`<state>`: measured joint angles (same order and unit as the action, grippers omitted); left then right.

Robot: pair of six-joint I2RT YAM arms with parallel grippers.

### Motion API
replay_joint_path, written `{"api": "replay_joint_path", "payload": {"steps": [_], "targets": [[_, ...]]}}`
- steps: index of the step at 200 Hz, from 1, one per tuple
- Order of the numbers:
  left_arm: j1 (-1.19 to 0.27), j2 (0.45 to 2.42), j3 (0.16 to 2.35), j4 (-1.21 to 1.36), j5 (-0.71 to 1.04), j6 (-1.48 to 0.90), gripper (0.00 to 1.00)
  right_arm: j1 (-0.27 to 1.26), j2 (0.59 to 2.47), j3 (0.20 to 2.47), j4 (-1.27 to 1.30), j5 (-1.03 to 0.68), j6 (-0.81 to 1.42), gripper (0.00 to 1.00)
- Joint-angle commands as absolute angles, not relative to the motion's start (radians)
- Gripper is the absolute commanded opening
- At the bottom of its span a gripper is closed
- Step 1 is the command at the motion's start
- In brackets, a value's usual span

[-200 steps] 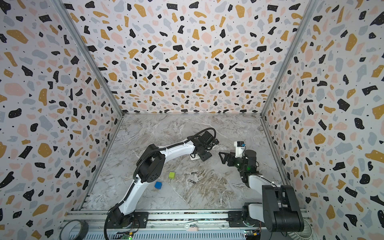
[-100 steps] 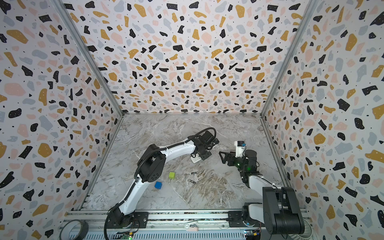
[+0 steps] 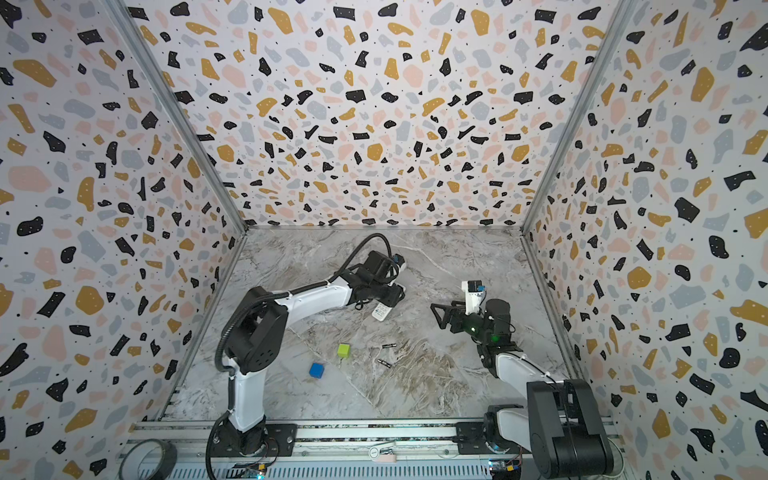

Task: Load the batteries into the remote control
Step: 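Lift the remote upright with the left gripper toward the right gripper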

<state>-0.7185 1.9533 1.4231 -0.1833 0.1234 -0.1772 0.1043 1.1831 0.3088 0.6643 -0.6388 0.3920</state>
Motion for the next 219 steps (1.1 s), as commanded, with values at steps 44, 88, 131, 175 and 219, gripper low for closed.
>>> {"api": "replay_joint_path", "payload": {"steps": [44, 88, 131, 175, 219], "targets": [[-0.712, 1.602, 1.114, 0.344, 0.305, -0.406, 0.24, 0.296, 1.023, 0.308, 0.89, -0.784, 0.35, 0.96], [-0.709, 1.466, 0.954, 0.586, 0.409, -0.514, 0.24, 0.379, 1.081, 0.351, 1.02, -0.903, 0.428, 0.96], [-0.71, 1.372, 0.847, 0.767, 0.482, -0.578, 0.25, 0.42, 1.136, 0.387, 1.113, -0.947, 0.509, 0.96], [-0.713, 1.32, 0.791, 0.877, 0.548, -0.618, 0.25, 0.439, 1.19, 0.437, 1.163, -0.979, 0.592, 0.96], [-0.716, 1.301, 0.77, 0.935, 0.583, -0.64, 0.25, 0.472, 1.201, 0.514, 1.114, -1.008, 0.647, 0.96]]}}
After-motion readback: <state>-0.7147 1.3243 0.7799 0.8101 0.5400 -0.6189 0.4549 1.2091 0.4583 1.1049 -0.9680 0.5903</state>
